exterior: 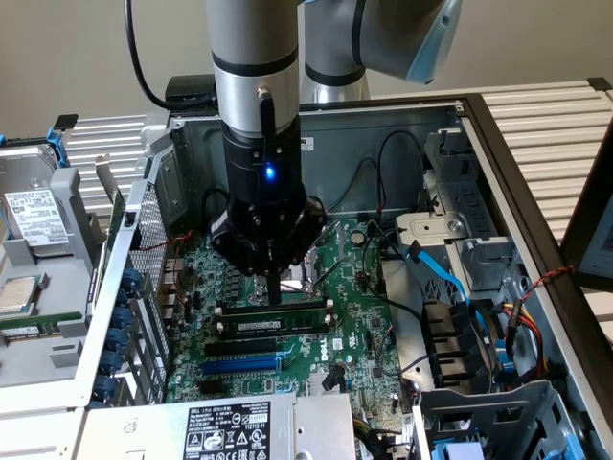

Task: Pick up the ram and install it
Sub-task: 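Press down the ram until it locks into place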

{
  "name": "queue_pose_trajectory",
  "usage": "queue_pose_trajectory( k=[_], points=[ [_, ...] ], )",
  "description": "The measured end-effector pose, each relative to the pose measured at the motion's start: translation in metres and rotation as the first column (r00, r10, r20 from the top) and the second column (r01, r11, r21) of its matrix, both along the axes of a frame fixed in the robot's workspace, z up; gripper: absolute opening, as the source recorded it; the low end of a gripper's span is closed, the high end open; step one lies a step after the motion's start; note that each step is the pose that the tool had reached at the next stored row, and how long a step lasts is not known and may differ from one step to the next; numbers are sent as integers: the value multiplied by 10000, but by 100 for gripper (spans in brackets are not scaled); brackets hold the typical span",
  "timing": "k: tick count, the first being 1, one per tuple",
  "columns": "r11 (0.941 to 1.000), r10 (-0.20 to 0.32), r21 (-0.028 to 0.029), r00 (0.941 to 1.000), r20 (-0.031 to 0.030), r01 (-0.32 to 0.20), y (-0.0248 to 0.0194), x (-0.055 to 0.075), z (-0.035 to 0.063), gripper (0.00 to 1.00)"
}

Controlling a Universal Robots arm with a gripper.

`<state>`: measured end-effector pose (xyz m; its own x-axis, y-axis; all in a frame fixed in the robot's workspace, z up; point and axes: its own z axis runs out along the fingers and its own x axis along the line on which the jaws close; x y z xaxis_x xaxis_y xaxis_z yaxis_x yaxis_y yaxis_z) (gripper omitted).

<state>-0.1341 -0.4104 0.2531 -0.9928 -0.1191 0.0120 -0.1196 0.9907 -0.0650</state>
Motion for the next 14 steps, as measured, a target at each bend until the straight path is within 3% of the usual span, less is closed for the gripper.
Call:
queue_pose_trajectory(
  k=[8, 14],
  points=[
    [9944, -1059, 3, 9944, 29, 1059, 0, 0, -1, 11],
    [9940, -1096, 3, 9940, 30, 1096, 0, 0, -1, 11]
  ],
)
